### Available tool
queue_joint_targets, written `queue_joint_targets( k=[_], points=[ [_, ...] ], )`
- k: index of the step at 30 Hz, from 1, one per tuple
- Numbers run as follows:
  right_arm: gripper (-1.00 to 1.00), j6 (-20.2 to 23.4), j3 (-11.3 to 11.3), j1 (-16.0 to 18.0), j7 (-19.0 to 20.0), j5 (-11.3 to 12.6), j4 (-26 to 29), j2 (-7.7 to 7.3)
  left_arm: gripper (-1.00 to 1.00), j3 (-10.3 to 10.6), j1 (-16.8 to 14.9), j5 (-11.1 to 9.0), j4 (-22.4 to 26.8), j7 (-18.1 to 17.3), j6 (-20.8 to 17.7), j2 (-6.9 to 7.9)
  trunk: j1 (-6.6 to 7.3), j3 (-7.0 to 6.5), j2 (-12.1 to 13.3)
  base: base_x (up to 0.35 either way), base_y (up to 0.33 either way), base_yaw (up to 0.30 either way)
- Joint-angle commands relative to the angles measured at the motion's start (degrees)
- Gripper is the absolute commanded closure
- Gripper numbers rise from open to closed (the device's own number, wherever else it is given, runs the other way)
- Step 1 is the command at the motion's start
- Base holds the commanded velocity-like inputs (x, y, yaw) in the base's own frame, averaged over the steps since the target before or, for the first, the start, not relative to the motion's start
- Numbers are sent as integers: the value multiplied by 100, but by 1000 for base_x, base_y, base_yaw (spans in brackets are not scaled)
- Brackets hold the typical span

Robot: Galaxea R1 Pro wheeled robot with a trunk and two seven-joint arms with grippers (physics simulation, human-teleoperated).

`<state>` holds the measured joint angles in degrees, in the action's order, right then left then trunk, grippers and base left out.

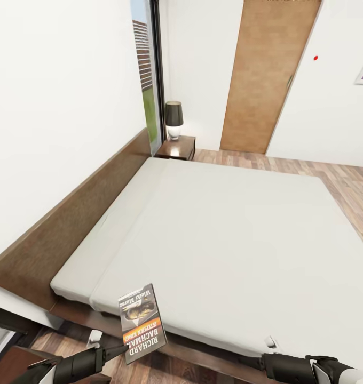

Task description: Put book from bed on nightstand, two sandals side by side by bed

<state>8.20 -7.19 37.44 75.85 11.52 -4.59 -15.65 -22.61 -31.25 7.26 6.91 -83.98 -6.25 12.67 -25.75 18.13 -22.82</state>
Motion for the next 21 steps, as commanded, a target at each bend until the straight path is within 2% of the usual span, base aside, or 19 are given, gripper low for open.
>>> queue_joint_targets(
  k=[1,21],
  points=[
    [-100,58,-46,9,27,61,-16,1,100,-50,-4,58,1,-27,-60,-1,-3,0,-10,0,0,0],
    [-100,56,-46,9,27,61,-16,9,100,-50,-4,57,-5,-22,-60,-1,-3,-183,-10,0,0,0]
  ],
)
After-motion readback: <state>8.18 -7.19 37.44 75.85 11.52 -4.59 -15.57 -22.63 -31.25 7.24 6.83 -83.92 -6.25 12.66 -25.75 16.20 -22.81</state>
